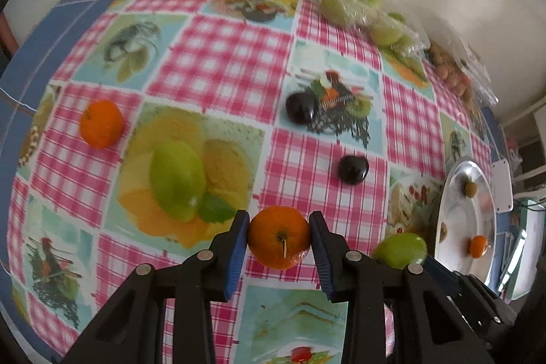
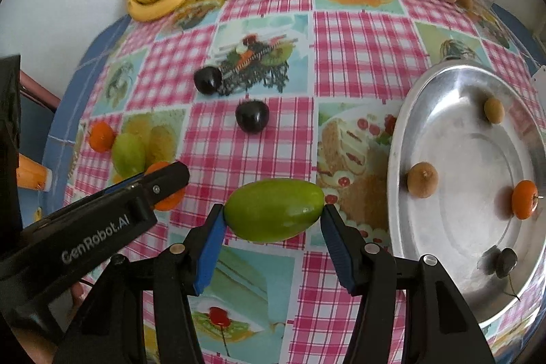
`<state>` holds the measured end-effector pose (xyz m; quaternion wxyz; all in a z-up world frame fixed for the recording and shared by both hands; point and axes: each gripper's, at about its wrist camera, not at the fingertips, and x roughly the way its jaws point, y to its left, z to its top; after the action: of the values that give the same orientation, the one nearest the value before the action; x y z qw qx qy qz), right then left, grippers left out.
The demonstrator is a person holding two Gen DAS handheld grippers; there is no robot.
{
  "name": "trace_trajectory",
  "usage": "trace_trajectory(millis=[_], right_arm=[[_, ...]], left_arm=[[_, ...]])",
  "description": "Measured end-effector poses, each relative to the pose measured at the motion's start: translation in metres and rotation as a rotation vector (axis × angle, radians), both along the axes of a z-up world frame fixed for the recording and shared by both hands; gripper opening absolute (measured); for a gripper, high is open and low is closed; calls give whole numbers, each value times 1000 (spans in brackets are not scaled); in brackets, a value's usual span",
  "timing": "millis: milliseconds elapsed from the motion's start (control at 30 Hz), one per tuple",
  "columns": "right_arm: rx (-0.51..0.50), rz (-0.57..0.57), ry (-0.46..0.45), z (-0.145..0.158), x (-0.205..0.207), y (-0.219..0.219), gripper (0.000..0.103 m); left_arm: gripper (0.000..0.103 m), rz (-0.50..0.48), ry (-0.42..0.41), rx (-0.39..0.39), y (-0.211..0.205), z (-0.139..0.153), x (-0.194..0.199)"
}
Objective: Organize fruits
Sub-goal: 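Carry the orange and the green mango over the steel bowl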
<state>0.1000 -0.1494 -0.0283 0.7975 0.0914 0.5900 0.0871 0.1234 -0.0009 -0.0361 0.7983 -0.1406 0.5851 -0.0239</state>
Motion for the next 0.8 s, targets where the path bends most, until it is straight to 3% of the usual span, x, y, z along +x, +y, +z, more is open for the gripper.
trace_trajectory(millis=[267, 500, 800], right_arm=[[24, -34, -55, 26, -2, -10, 58], [17, -107, -12, 22, -4, -32, 58], [53, -291, 38, 17, -11, -90, 58]], left_arm=[[38, 25, -51, 6, 8, 17, -3], [38, 41, -53, 14, 6, 18, -2], [38, 7, -53, 13, -18, 18, -4]])
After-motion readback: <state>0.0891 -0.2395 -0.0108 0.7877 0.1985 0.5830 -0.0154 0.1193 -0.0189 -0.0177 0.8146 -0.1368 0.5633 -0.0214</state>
